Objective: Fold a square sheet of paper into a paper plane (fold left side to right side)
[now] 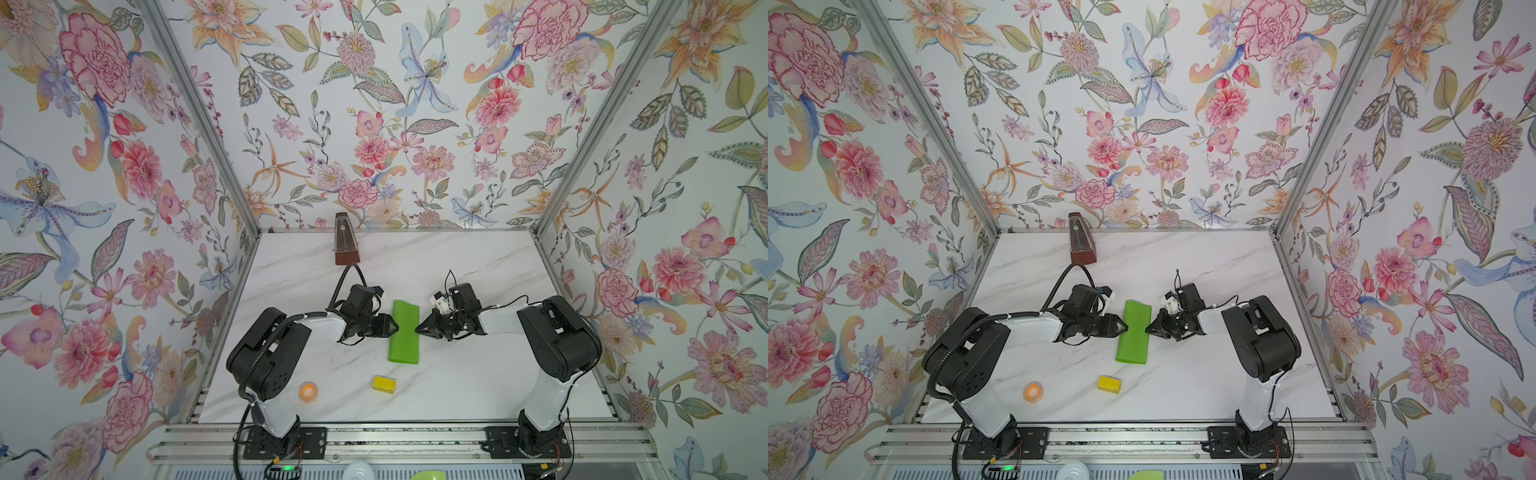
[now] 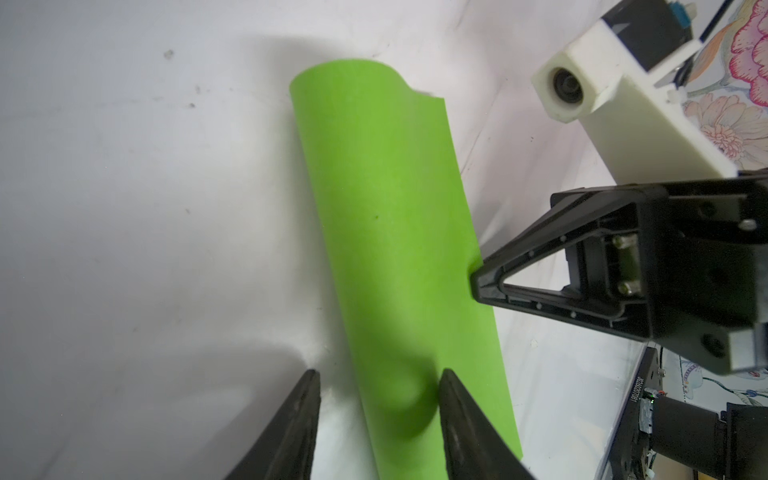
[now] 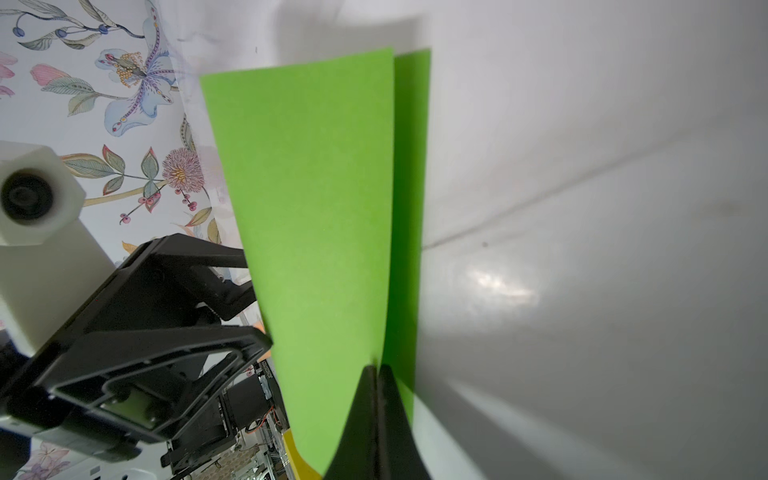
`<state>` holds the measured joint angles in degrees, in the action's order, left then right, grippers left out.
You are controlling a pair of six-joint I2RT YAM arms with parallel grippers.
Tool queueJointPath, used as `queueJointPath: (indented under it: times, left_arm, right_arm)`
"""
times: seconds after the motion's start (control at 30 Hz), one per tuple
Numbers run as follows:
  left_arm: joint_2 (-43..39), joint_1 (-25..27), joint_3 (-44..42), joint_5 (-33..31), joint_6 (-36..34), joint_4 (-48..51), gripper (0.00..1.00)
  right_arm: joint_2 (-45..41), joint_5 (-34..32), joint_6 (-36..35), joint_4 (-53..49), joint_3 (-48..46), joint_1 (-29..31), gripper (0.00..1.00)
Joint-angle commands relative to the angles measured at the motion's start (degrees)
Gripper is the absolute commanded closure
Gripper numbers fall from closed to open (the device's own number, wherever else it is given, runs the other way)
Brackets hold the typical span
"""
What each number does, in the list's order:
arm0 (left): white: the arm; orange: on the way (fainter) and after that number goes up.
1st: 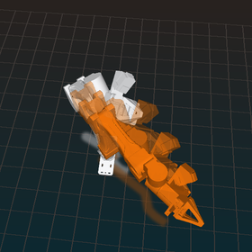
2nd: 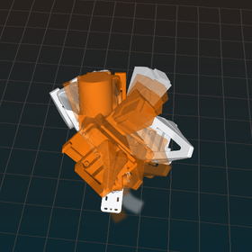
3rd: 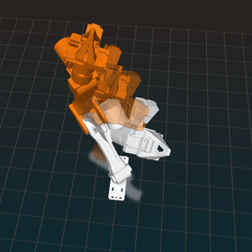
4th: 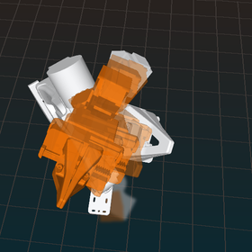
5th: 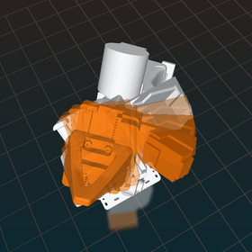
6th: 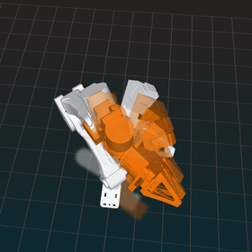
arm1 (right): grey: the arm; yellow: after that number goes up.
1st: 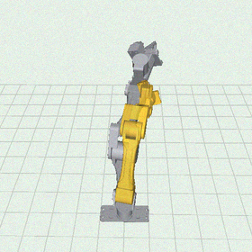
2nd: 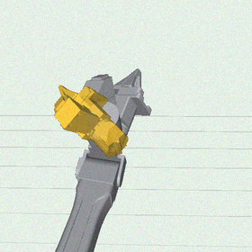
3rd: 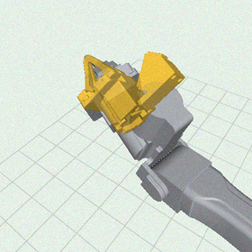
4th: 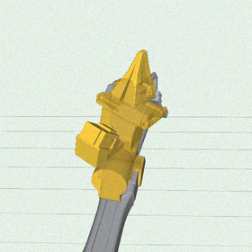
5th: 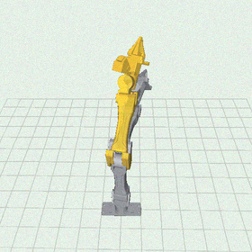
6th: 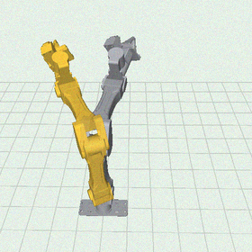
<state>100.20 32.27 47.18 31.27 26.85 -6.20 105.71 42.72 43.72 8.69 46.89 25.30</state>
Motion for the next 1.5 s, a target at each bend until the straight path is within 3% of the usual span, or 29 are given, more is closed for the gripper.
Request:
queueJointPath:
  times: [0.0,0.6,1.47]
  left_arm:
    - [0.7,0.3,-0.2,0.5,-0.1,0.2,0.51]
    - [1.3,0.3,-0.2,0.8,0.1,-0.3,0.53]
    - [1.7,0.2,0.3,0.6,-0.1,0.5,0.54]
  right_arm:
    - [-1.3,-0.8,-0.5,-1.5,1.0,0.2,1.0]
    - [0.0,-3.2,2.9,0.2,0.5,1.8,1.0]
    - [0.2,-3.3,0.1,-2.9,2.0,0.5,1.0]
